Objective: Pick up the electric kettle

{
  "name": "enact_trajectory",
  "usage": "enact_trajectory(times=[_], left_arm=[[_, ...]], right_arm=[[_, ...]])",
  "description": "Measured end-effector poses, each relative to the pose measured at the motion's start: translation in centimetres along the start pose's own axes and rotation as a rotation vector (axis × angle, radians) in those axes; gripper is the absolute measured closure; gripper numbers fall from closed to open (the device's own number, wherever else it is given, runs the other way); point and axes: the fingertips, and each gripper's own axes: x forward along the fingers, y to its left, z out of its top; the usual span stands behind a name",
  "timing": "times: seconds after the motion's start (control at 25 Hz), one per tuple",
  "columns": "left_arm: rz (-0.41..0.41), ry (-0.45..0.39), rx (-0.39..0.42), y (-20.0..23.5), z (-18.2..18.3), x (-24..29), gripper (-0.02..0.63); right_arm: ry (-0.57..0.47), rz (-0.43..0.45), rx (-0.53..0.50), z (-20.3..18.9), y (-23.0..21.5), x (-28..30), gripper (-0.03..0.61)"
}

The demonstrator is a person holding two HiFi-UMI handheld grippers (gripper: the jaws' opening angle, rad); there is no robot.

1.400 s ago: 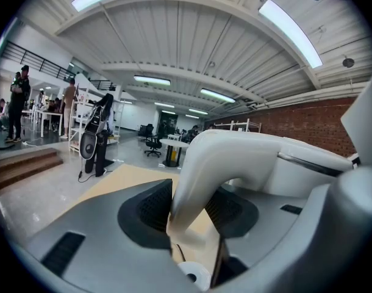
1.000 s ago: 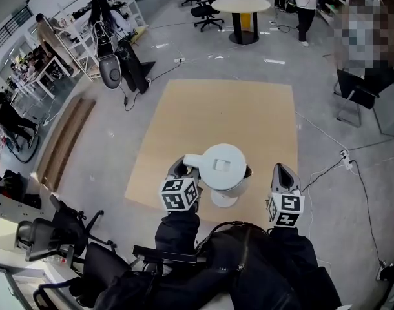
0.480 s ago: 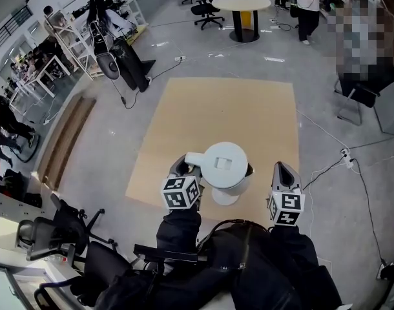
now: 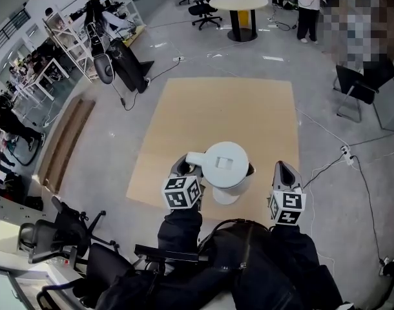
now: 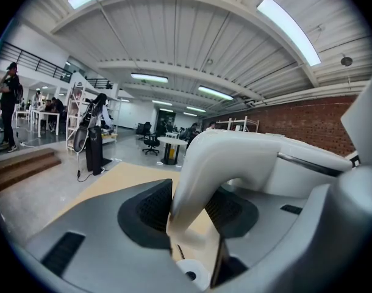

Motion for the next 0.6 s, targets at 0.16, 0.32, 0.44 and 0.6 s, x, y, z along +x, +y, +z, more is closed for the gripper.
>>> enact_trajectory(times=[0.16,0.32,0.44,0.6], left_arm=[[-0.001,0.004,-0.001,-0.19,-0.02,0.19,0.453],[0.001,0.009,0.0,-0.22,-0.17,0.08,0.453],[0.004,0.009,-0.001,-0.39,-0.39,0.23,0.453],[0.006,0.011,-0.001,-0.27,-0.47,0.41,0.453]], right_arm=[[-0.002,0.002,-0.004,0.12,-0.12,-0.04,0.575],[-0.004,-0.001,-0.004,0.19,-0.18,-0.28,0.575],[-0.004,-0.003,-0.005,0.01,-0.55,-0.25,0.575],[-0.003,0.001,-0.008,-0.06,-0.46,-0.01,0.575]])
